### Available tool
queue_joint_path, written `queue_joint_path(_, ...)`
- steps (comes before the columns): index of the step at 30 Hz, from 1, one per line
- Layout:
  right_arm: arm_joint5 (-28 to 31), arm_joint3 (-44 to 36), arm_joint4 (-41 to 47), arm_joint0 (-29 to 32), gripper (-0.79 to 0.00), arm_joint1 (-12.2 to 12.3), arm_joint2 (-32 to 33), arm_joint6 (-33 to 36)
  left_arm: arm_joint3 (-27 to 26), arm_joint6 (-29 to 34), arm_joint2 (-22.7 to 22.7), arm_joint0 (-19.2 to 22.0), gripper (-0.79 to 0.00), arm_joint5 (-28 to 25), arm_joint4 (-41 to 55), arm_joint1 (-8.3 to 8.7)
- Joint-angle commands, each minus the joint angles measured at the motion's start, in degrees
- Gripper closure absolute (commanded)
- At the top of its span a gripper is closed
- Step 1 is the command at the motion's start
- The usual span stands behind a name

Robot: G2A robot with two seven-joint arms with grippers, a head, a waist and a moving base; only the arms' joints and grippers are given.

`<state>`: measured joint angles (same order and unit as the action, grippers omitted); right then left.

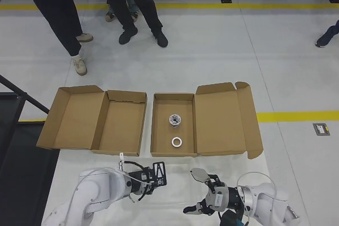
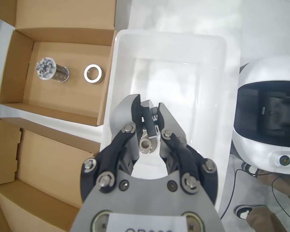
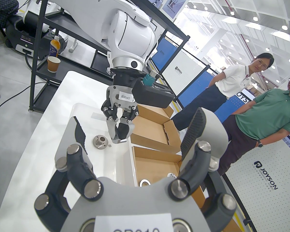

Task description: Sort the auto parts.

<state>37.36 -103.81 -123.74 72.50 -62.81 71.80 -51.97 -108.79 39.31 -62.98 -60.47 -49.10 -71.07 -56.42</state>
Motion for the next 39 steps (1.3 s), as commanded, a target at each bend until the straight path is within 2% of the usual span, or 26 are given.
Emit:
queue_joint_path(1,0.0,0.0,0.0,0.0,-0.785,0.0,0.0,0.0,0.0,0.0,0.0,0.0,0.0,0.0,0.0,0.0)
queue_joint_path(6,0.0,0.0,0.0,0.0,-0.785,0.0,0.0,0.0,0.0,0.0,0.0,0.0,0.0,0.0,0.0,0.0)
queue_joint_path(9,0.0,0.0,0.0,0.0,-0.785,0.0,0.0,0.0,1.8,-2.8,-0.2,-0.5,0.0,1.2,1.2,-0.07)
queue_joint_path(13,0.0,0.0,0.0,0.0,-0.785,0.0,0.0,0.0,6.0,-8.5,-2.6,0.1,0.0,1.4,7.5,-0.07)
queue_joint_path(18,0.0,0.0,0.0,0.0,-0.785,0.0,0.0,0.0,11.7,-14.6,-6.4,0.5,0.0,-2.6,17.4,0.31)
queue_joint_path(22,0.0,0.0,0.0,0.0,-0.785,0.0,0.0,0.0,17.0,-20.1,-9.3,0.6,0.0,-8.9,28.1,0.73)
queue_joint_path(23,0.0,0.0,0.0,0.0,-0.785,0.0,0.0,0.0,17.7,-21.2,-9.4,0.6,0.0,-8.9,31.0,0.86)
queue_joint_path(28,0.0,0.0,0.0,0.0,-0.785,0.0,0.0,0.0,18.0,-25.0,-7.0,0.5,0.0,-8.9,46.5,2.23)
queue_joint_path(34,0.0,0.0,0.0,0.0,-0.785,0.0,0.0,0.0,16.6,-20.3,-2.4,2.0,0.0,-8.9,65.9,4.51)
queue_joint_path(39,0.0,0.0,0.0,0.0,-0.785,0.0,0.0,0.0,16.6,-20.3,-2.4,2.0,0.0,-8.9,65.9,4.51)
